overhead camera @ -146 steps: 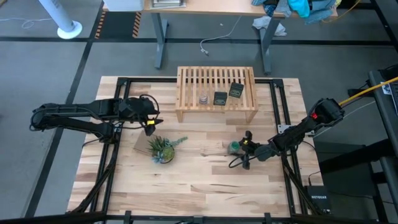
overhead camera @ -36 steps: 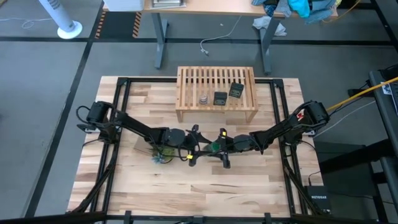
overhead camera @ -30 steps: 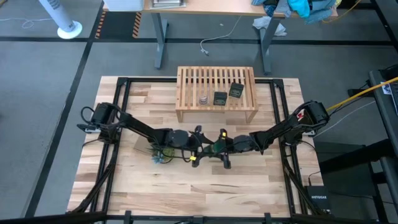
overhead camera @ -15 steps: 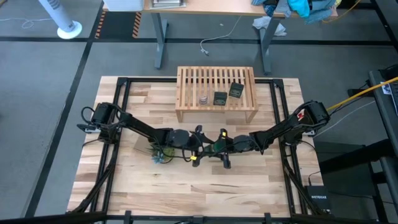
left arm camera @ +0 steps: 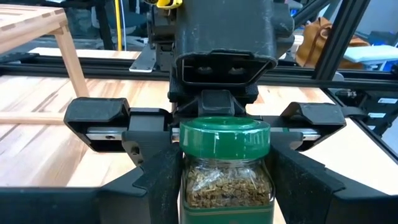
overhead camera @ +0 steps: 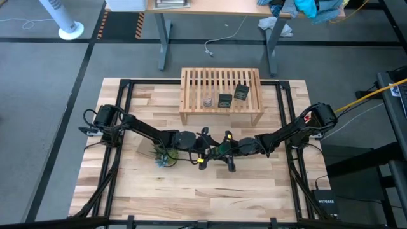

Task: Shelf spices
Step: Put the green seasoning bottle on the shelf

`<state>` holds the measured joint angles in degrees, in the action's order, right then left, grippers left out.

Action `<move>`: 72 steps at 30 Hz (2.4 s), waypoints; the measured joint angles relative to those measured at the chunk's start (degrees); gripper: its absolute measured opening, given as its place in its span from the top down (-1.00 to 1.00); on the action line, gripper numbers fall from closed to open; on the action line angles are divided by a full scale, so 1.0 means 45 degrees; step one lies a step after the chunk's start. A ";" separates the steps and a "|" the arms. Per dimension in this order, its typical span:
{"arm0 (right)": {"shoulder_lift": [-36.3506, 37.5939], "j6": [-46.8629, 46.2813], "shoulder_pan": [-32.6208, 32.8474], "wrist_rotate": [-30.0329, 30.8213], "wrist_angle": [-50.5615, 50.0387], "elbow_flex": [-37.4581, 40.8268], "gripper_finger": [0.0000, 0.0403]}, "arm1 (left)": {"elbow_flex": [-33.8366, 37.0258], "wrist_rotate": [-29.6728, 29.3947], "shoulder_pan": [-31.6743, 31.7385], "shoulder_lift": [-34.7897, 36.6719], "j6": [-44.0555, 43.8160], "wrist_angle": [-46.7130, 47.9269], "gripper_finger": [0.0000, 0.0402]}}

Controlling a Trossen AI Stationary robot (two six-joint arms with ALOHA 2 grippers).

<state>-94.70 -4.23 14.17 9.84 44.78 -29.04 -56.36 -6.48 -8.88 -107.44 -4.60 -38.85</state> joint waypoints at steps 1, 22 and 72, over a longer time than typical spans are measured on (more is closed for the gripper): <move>0.0000 0.0000 0.0004 -0.0017 0.0014 0.0000 -0.01 | -0.0016 0.0004 0.0005 0.0000 -0.0034 0.0005 -0.05; -0.0005 -0.0112 0.0010 -0.0056 -0.0064 0.0010 -0.10 | -0.0073 -0.0255 0.0010 0.0000 0.0029 0.0119 0.07; 0.0957 0.0282 0.0000 0.0050 -0.1681 -0.0005 -0.11 | -0.0087 -0.1592 -0.0175 0.0709 0.1132 0.1339 0.09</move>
<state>-90.39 -2.96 14.17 10.07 37.22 -29.06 -56.75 -13.64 -9.67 -104.25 0.49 -32.83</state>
